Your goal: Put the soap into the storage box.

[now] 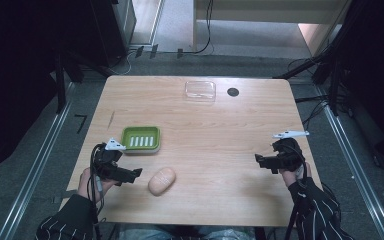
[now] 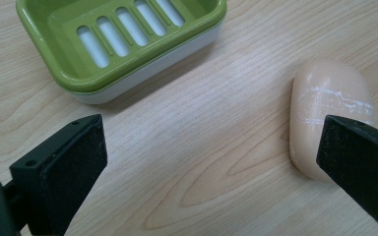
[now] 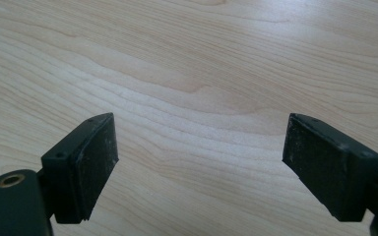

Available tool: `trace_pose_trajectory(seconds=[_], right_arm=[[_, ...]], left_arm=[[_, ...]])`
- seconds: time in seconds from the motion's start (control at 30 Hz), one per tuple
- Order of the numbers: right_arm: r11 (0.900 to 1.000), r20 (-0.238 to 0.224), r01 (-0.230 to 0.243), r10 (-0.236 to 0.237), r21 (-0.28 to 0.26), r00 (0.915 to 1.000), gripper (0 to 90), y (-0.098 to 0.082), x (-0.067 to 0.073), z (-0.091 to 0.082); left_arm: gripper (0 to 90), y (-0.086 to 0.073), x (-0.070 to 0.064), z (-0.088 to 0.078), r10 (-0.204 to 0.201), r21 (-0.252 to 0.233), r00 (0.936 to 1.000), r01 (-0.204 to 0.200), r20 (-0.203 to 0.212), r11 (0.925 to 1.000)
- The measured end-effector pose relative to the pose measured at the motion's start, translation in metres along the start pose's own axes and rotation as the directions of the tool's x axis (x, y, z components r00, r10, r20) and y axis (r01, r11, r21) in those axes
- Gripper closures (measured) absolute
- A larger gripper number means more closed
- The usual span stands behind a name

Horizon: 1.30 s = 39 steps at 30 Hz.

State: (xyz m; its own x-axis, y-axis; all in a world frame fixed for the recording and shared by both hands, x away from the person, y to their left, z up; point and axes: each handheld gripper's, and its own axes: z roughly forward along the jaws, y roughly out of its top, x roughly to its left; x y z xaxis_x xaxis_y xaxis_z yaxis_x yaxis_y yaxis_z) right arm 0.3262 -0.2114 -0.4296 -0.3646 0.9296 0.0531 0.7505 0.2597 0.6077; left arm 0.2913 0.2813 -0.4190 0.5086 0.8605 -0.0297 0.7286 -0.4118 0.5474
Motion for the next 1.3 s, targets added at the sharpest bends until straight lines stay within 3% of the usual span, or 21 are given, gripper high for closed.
trace_pose_trajectory(seconds=[0.27,0.63,0.87,1.3], right_arm=[[1.000,-0.002,0.007,-0.007,0.003,1.0000,14.1,0.001,0.001,0.003],[0.999,-0.010,0.029,-0.029,0.013,0.9995,14.1,0.000,0.001,0.005],[1.000,-0.001,0.020,-0.020,0.018,0.9998,14.1,-0.001,0.003,0.002],[0.998,0.001,0.051,-0.051,0.036,0.9987,14.1,0.002,0.006,0.008]], left_arm=[[0.0,0.000,0.000,-0.001,-0.009,0.009,0.9999,0.009,0.004,0.9999],[0.0,0.006,-0.009,-0.003,0.017,0.024,0.9999,-0.017,0.002,0.9996],[0.0,0.008,-0.010,0.001,0.027,0.038,0.9992,-0.028,0.030,0.9989],[0.0,0.014,-0.015,0.004,0.041,0.051,0.9976,-0.044,0.055,0.9977]])
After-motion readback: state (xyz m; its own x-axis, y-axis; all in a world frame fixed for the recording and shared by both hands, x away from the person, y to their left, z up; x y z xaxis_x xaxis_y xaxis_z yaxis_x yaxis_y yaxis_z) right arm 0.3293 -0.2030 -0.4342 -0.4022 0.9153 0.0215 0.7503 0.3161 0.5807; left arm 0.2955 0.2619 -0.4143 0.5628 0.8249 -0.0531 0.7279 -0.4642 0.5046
